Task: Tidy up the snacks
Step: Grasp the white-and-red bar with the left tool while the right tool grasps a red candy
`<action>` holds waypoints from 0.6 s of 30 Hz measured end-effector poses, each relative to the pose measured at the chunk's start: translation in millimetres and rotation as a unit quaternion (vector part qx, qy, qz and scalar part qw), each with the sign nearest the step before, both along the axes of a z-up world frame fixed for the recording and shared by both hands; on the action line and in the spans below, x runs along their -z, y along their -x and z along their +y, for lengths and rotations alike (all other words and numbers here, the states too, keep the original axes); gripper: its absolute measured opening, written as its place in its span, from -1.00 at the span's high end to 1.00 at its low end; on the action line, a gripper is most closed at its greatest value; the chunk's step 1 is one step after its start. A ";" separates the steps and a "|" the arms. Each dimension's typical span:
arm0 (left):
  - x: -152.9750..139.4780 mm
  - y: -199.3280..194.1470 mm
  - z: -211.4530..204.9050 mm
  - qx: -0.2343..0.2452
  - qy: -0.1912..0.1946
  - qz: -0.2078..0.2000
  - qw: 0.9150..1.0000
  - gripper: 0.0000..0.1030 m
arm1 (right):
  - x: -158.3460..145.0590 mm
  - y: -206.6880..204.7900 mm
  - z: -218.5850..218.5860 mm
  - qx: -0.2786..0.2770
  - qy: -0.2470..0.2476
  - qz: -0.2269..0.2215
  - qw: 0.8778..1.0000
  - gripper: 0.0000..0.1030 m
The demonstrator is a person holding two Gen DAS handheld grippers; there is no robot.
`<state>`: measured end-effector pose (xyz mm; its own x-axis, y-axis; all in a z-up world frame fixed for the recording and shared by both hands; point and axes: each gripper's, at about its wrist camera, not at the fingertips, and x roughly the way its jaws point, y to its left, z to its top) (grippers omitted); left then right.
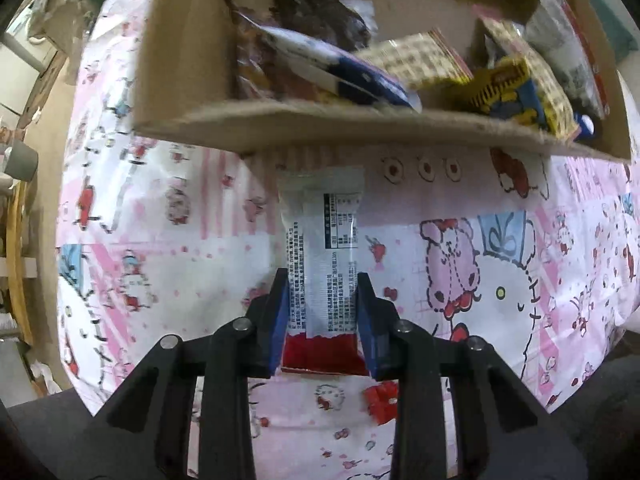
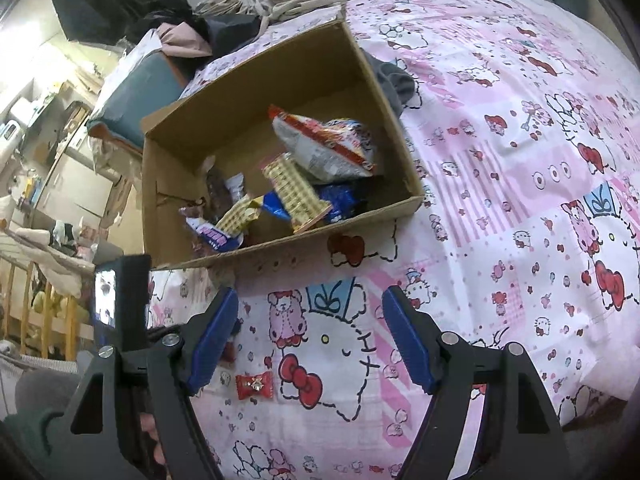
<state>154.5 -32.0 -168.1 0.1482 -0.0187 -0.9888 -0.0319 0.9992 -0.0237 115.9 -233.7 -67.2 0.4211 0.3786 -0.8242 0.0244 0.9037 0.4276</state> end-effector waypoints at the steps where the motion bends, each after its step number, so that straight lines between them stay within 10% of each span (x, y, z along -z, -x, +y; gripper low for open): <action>1: -5.0 1.5 3.0 -0.001 0.002 -0.001 1.000 0.47 | 0.2 0.8 1.6 -0.002 -0.002 0.001 1.000 -0.50; 18: -97.1 70.1 78.4 -0.079 0.010 -0.078 0.994 0.47 | 40.5 4.6 68.9 -0.118 -0.007 0.086 0.989 -0.50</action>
<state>84.4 46.4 -71.1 0.3023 -0.0029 -0.9532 -0.1818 0.9815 -0.0606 111.3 -164.8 -107.7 0.1739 0.4614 -0.8700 -0.1122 0.8870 0.4480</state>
